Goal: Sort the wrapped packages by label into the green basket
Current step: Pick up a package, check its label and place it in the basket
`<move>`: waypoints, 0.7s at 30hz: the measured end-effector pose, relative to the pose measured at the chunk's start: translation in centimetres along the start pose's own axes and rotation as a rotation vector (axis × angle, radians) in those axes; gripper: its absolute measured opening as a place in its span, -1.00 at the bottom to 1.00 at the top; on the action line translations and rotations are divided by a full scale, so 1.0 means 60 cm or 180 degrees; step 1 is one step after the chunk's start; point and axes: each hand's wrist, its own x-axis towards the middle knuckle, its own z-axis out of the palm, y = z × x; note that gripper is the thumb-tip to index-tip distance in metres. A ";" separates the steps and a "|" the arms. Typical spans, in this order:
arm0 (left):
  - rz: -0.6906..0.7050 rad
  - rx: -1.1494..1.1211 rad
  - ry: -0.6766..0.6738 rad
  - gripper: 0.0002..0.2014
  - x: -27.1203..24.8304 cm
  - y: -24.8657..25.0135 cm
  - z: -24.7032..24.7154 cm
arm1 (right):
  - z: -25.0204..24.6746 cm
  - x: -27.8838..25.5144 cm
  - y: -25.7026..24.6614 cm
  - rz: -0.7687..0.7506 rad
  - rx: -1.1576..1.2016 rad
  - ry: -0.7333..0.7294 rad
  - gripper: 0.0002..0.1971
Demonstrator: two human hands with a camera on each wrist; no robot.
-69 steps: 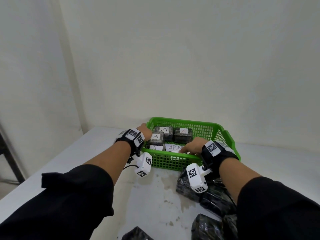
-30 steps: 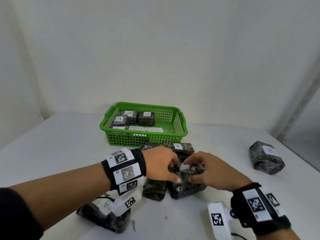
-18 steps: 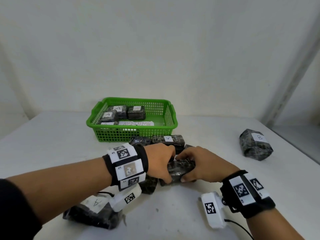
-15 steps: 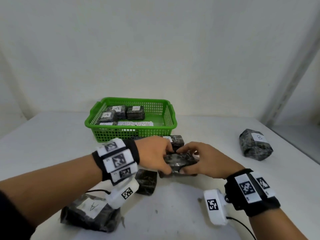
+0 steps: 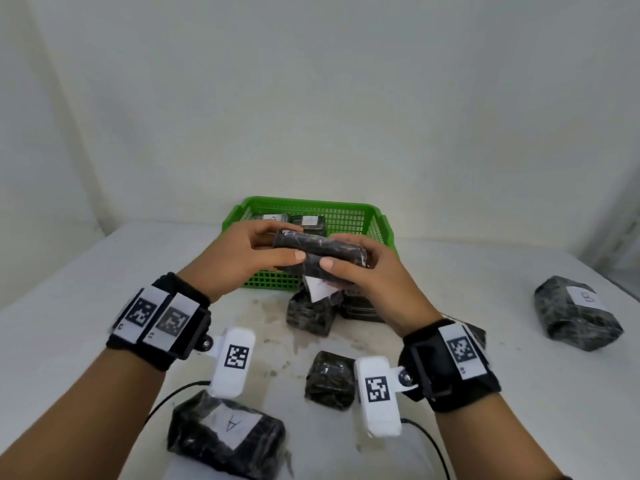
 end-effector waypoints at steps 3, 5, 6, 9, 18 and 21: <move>-0.0092 -0.0529 0.0137 -0.55 -0.002 -0.026 -0.005 | 0.031 0.022 -0.008 -0.0071 -0.0052 -0.0016 -0.65; -0.0158 -0.0875 0.0196 -0.49 -0.004 -0.045 -0.002 | 0.047 0.030 -0.009 -0.0142 -0.0051 0.0024 -0.72; -0.0166 -0.1005 0.0232 -0.51 -0.006 -0.052 0.000 | 0.054 0.034 -0.006 -0.0150 -0.0045 0.0043 -0.73; -0.0116 -0.1150 0.0420 -0.57 -0.007 -0.069 -0.001 | 0.064 0.042 0.007 -0.0033 0.0047 0.0023 -0.66; -0.0130 -0.1308 0.0509 -0.50 -0.015 -0.090 -0.013 | 0.054 0.023 0.030 0.0036 0.0334 0.0115 -0.69; -0.0056 -0.1169 0.0437 -0.52 -0.020 -0.085 -0.014 | 0.060 0.015 0.022 -0.0061 0.0144 0.0159 -0.65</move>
